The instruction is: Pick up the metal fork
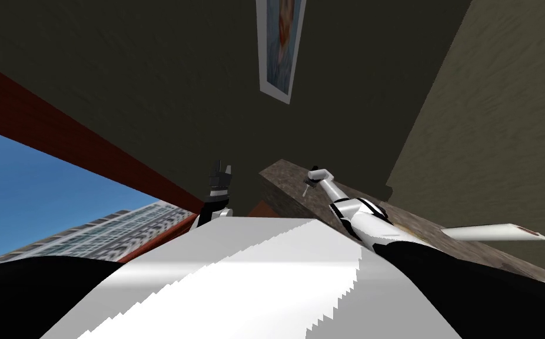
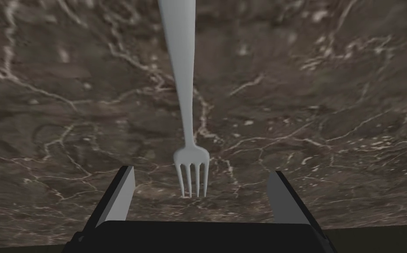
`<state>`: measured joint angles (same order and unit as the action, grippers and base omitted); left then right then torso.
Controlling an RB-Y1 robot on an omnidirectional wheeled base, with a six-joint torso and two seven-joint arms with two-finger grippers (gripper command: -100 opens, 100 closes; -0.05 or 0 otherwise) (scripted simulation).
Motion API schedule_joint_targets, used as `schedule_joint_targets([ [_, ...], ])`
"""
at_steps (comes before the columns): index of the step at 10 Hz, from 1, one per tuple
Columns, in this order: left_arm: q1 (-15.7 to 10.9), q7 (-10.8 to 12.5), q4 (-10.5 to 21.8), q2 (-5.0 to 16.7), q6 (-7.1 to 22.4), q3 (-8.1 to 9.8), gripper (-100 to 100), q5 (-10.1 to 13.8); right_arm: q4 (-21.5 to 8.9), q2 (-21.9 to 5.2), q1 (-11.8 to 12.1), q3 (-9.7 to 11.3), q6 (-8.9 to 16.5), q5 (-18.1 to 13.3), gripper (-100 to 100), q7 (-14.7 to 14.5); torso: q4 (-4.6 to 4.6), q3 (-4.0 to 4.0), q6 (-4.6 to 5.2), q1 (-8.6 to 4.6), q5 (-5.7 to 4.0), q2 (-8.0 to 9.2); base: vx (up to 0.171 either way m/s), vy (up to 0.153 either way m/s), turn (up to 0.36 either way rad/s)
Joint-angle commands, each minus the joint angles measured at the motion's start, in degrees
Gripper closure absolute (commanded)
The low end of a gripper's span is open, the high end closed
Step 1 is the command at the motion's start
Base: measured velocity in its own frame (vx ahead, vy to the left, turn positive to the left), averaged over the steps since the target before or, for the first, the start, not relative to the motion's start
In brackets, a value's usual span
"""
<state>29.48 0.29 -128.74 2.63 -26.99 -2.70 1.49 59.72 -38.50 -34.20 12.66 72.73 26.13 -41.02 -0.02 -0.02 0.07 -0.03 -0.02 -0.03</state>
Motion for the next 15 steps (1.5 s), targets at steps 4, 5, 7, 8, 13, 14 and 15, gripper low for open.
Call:
schedule_joint_targets([
  [4, 0.0, 0.0, 0.0, 0.0, 0.0, 0.0, 0, 0.0, -1.6, -0.3, -0.7, 0.4, 2.3, 0.5, 0, -0.8, 0.0, 0.01, 0.01, 0.04, 0.01, 0.01, 0.004, 0.0, 0.025],
  [5, 0.0, 0.0, 0.0, 0.0, 0.0, 0.0, 0, 0.0, -2.3, -0.1, -0.4, -0.9, 1.4, 0.5, -100, -3.5, 0.01, 0.01, 0.01, 0.04, 0.01, 0.02, 0.046, 0.055, -0.159],
  [7, 0.0, 0.0, 0.0, 0.0, 0.0, 0.0, 0, 0.0, -3.1, 0.1, -0.1, -2.2, 0.7, 0.5, -100, -5.8, -0.03, -0.1, 0.0, 0.26, 0.06, -0.17, 0.078, 0.069, -0.127],
  [8, 0.0, 0.0, 0.0, 0.0, 0.0, 0.0, 0, 0.0, -3.1, 0.1, -0.1, -2.2, 0.7, 0.5, -100, -6.2, -0.05, -0.15, 0.03, 0.29, 0.07, -0.26, 0.069, 0.059, -0.092],
  [13, 0.0, 0.0, 0.0, 0.0, 0.0, 0.0, 0, 0.0, -5.3, 0.7, 0.7, -6.1, -1.7, 0.4, -100, -13.7, -0.05, -0.12, -0.02, 0.27, 0.07, -0.2, 0.066, 0.074, -0.134],
  [14, 0.0, 0.0, 0.0, 0.0, 0.0, 0.0, 0, 0.0, -5.3, 0.7, 0.7, -6.1, -1.7, 0.4, -100, -14.3, -0.04, -0.12, 0.02, 0.28, 0.06, -0.2, 0.048, 0.065, -0.087],
  [15, 0.0, 0.0, 0.0, 0.0, 0.0, 0.0, 0, 0.0, -6.0, 0.9, 1.0, -7.4, -2.5, 0.4, -100, -16.5, -0.04, -0.11, -0.02, 0.25, 0.06, -0.18, 0.051, 0.064, -0.14],
])
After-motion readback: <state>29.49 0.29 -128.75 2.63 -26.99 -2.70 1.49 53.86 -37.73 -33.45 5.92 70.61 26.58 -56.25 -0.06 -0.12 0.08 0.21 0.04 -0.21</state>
